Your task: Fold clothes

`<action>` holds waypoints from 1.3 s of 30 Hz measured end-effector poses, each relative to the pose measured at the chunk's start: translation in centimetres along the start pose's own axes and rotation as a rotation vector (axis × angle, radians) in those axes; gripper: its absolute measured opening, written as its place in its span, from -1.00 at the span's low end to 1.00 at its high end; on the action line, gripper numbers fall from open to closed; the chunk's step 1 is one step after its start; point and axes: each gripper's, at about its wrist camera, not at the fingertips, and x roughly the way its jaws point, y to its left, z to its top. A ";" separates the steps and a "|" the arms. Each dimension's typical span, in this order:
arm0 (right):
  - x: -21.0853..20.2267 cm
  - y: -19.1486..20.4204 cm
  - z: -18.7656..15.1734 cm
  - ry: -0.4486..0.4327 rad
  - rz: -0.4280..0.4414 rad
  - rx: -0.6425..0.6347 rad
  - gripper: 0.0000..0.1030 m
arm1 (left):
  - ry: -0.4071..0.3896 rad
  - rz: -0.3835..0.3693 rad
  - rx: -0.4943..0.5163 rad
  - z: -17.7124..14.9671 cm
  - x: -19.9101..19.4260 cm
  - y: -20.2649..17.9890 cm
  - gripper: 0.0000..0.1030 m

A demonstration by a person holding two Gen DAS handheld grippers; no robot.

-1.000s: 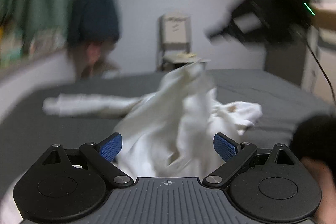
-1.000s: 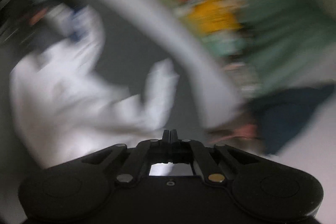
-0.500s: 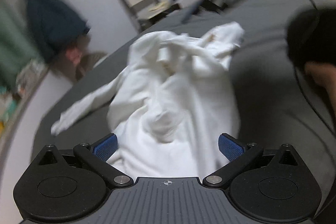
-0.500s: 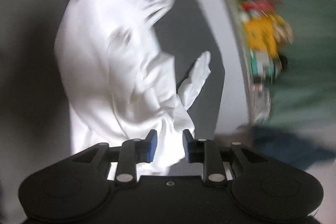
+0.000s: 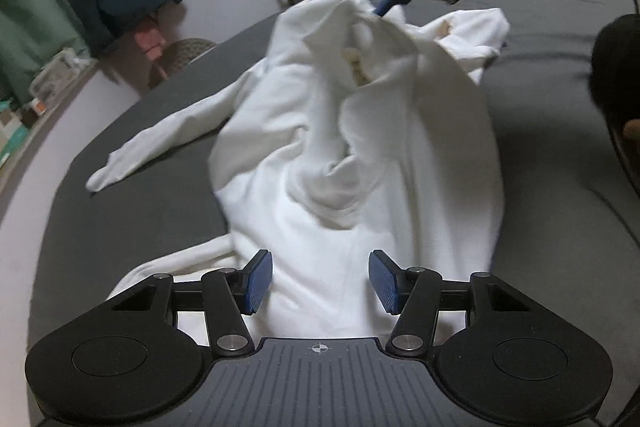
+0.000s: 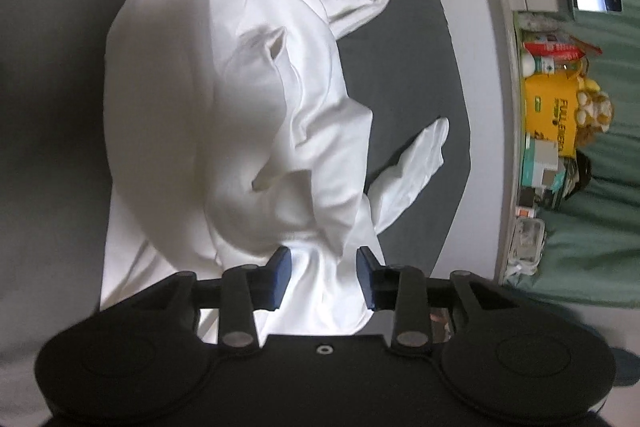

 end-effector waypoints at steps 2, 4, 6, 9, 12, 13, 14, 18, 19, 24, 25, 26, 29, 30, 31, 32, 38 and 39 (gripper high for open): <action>0.0 0.1 0.2 -0.002 -0.001 -0.018 -0.30 | 0.011 0.000 0.021 0.3 0.5 -0.5 0.08; 0.2 0.0 0.2 -0.002 0.001 -0.027 -0.29 | 0.030 0.005 0.044 0.5 1.2 -0.9 0.08; 0.3 -0.1 0.1 0.001 -0.001 -0.030 -0.28 | 0.049 0.008 0.065 0.6 1.8 -1.4 -0.15; -0.2 -0.4 0.3 -0.002 -0.024 -0.031 -0.28 | 0.073 0.006 0.076 0.5 2.5 -1.9 -0.38; -2.2 -1.7 1.8 -0.111 0.013 0.120 -0.26 | 0.065 0.002 0.033 0.3 2.4 -1.6 -0.43; -2.9 -2.2 2.3 -0.154 0.032 0.181 -0.18 | 0.061 0.001 0.026 0.2 2.3 -1.6 -0.43; -3.2 -2.7 2.9 -0.196 0.076 0.259 -0.15 | 0.058 0.001 0.018 0.1 2.2 -1.6 -0.43; -1.8 -3.9 4.7 -0.294 0.290 0.588 -0.15 | 0.052 0.010 0.018 -0.1 2.0 -1.9 -0.43; -1.0 -3.9 5.1 -0.287 0.306 0.641 -0.18 | 0.051 0.013 0.023 -0.2 1.9 -2.0 -0.43; 3.2 -4.2 6.4 -0.235 0.388 0.880 -0.46 | 0.047 0.024 0.036 -0.2 1.7 -2.4 -0.43; 3.6 -4.2 6.5 -0.225 0.393 0.893 -0.48 | 0.044 0.026 0.037 -0.2 1.6 -2.5 -0.43; 3.9 -4.1 6.5 -0.221 0.393 0.903 -0.48 | 0.042 0.027 0.037 -0.2 1.6 -2.5 -0.43; 4.2 -3.6 6.5 -0.216 0.396 0.935 -0.93 | 0.027 0.038 0.045 -0.1 1.3 -2.6 -0.43; 4.0 -3.5 6.3 -0.225 0.389 0.954 -0.91 | 0.018 0.044 0.051 -0.1 1.1 -2.6 -0.42; 3.6 -3.5 6.0 -0.240 0.378 0.981 -0.91 | 0.008 0.052 0.056 0.0 1.0 -2.7 -0.42; 3.1 -3.6 5.5 -0.261 0.363 1.018 -0.91 | -0.005 0.061 0.062 0.1 0.7 -2.8 -0.41; -1.6 -3.8 1.1 -0.444 0.263 1.356 -0.91 | -0.089 0.108 0.049 0.4 -0.7 -2.7 -0.23; -2.1 -3.5 0.8 -0.453 0.246 1.376 -0.91 | -0.103 0.115 0.044 0.5 -0.9 -2.7 -0.23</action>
